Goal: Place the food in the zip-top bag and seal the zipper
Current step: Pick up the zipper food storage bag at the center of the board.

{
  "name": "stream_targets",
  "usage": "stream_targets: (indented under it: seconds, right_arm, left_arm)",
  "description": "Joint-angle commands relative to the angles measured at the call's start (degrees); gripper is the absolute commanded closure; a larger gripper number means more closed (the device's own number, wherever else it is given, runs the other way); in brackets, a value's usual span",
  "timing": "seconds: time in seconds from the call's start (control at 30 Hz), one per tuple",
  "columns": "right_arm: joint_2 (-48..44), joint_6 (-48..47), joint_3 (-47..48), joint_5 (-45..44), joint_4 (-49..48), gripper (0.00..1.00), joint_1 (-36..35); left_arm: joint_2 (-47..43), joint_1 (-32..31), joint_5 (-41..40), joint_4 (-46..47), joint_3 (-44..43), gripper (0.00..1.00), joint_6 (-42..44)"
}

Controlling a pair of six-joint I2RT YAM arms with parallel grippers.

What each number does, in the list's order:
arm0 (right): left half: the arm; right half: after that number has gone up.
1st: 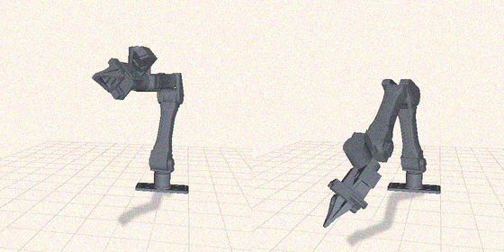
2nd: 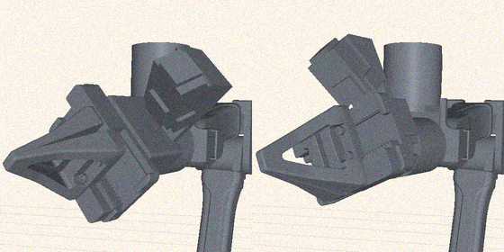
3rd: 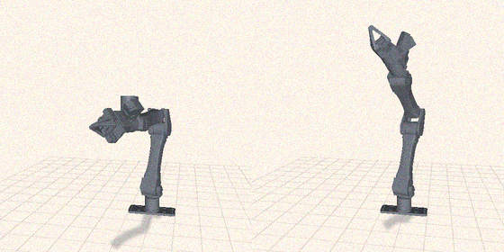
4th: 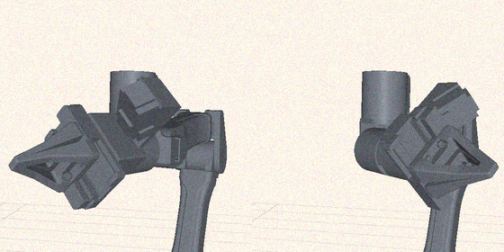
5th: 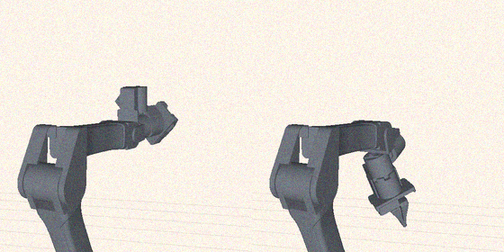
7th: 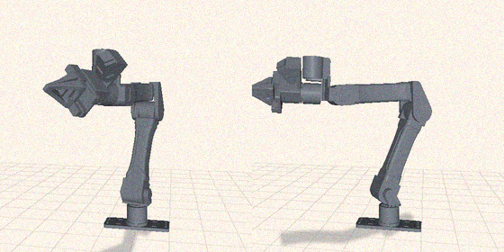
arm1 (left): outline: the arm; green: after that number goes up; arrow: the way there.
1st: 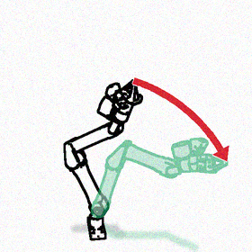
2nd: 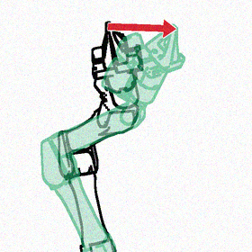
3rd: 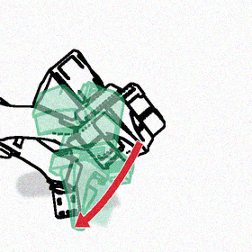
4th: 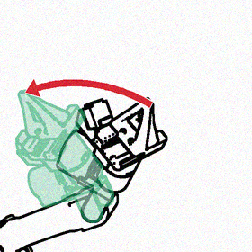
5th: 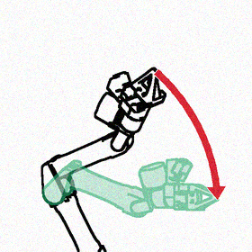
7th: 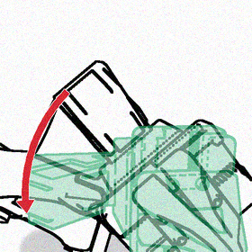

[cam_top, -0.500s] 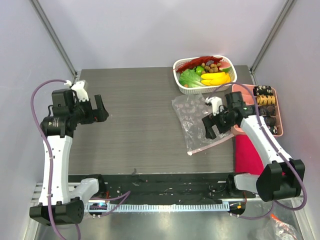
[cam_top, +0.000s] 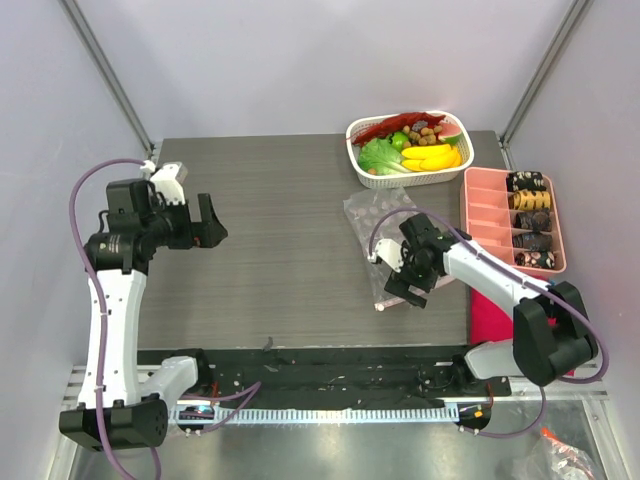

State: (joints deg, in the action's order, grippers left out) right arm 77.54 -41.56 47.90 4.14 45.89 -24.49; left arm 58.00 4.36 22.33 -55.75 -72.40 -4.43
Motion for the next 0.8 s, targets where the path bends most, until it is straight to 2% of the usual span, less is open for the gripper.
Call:
stream_targets:
  seconds: [0.0, 0.17, 0.27, 0.37, 0.47, 0.53, 0.63, 0.67, 0.7, 0.73, 0.77]
  right_arm:
    - [0.42, -10.54, -1.75, -6.68, -5.19, 0.07, -1.00]
    - [-4.14, -20.13, -8.51, -7.22, -7.82, 0.07, -1.26]
    - [-8.44, -22.94, -14.91, -7.92, -15.02, 0.07, -1.96]
    - [-9.68, -23.22, -18.27, -8.71, -21.71, 0.16, -2.67]
    - [-8.55, -21.81, -17.76, -8.89, -23.39, 0.33, -2.84]
    - [-8.02, -20.85, -16.88, -8.80, -23.65, 0.39, -2.76]
    - [-7.84, -19.62, -15.39, -8.27, -23.04, 0.66, -2.76]
    - [-8.01, -19.00, -14.77, -8.01, -22.60, 0.84, -2.76]
    - [-8.19, -17.17, -13.89, -6.96, -20.77, 0.93, -2.84]
    - [-8.45, -16.28, -11.62, -6.26, -19.36, 0.99, -2.84]
    - [-8.89, -14.97, -10.38, -5.29, -18.13, 0.99, -2.84]
  left_arm:
    - [0.54, 0.03, 3.86, 2.66, 0.33, 0.00, 1.52]
    - [1.59, 0.03, 3.95, 2.66, -0.20, 0.00, 1.88]
    - [1.94, 0.03, 4.56, 2.49, 0.15, 0.00, 1.70]
    - [1.24, -0.05, 5.01, 2.22, 0.59, 0.00, 2.14]
    - [0.89, -0.05, 5.09, 1.96, 1.03, 0.00, 2.05]
    - [0.89, 0.03, 5.62, 2.13, 1.82, 0.00, 1.79]
    - [0.63, 0.03, 6.67, 2.57, 2.79, 0.00, 1.35]
    - [0.71, 0.03, 7.11, 2.66, 2.97, 0.00, 1.26]
    - [0.54, 0.03, 7.46, 2.57, 3.05, 0.00, 1.17]
    - [0.36, 0.03, 7.90, 2.57, 3.14, 0.00, 1.17]
    - [0.10, -0.05, 7.91, 2.57, 3.23, 0.00, 1.00]
